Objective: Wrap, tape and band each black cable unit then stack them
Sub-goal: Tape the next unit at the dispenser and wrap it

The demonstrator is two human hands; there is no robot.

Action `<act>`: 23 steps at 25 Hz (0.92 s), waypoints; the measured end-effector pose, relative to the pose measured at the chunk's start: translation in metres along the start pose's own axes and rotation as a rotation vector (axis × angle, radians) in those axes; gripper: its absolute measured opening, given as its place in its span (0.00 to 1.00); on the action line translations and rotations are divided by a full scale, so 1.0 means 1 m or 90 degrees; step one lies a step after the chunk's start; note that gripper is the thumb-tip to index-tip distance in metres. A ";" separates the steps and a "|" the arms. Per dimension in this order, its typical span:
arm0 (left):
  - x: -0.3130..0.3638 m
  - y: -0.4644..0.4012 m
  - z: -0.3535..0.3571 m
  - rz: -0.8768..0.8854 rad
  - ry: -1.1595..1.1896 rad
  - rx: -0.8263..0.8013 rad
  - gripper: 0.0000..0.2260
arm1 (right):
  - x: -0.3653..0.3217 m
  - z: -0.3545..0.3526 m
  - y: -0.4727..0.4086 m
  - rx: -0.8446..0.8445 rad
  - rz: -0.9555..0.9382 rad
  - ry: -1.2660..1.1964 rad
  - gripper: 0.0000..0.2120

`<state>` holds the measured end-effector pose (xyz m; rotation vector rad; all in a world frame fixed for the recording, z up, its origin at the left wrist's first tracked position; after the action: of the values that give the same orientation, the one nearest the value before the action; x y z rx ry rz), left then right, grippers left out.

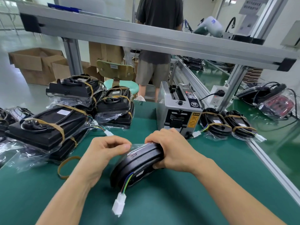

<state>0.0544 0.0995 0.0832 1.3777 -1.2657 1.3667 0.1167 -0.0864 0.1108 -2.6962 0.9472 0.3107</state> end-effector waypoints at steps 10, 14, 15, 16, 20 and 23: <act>-0.022 0.042 0.013 0.072 -0.114 0.031 0.27 | -0.005 -0.002 -0.002 -0.028 0.015 -0.018 0.31; -0.027 0.044 0.027 0.104 -0.102 0.163 0.29 | 0.019 -0.022 0.015 0.145 0.131 -0.379 0.24; -0.029 0.043 0.027 0.112 -0.108 0.191 0.29 | 0.031 -0.027 0.020 0.265 0.225 -0.455 0.16; -0.031 0.041 0.027 0.121 -0.111 0.209 0.30 | 0.046 -0.027 0.023 0.362 0.341 -0.498 0.09; -0.034 0.043 0.029 0.166 -0.142 0.211 0.34 | 0.088 -0.008 0.007 0.484 0.601 -0.618 0.09; -0.035 0.044 0.030 0.186 -0.148 0.200 0.37 | 0.102 0.000 -0.011 0.568 0.684 -0.685 0.06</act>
<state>0.0198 0.0660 0.0412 1.6515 -1.4981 1.6987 0.2011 -0.1372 0.0836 -0.7916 1.4763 1.0435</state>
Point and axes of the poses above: each hand's wrist, its own y-axis away from the middle knuckle, its own z-axis out of the palm, x = y × z, the point moved 3 cm from there along -y, towards the middle knuckle, and after that the axes turned 9 degrees about -y, right-handed, at the moved point
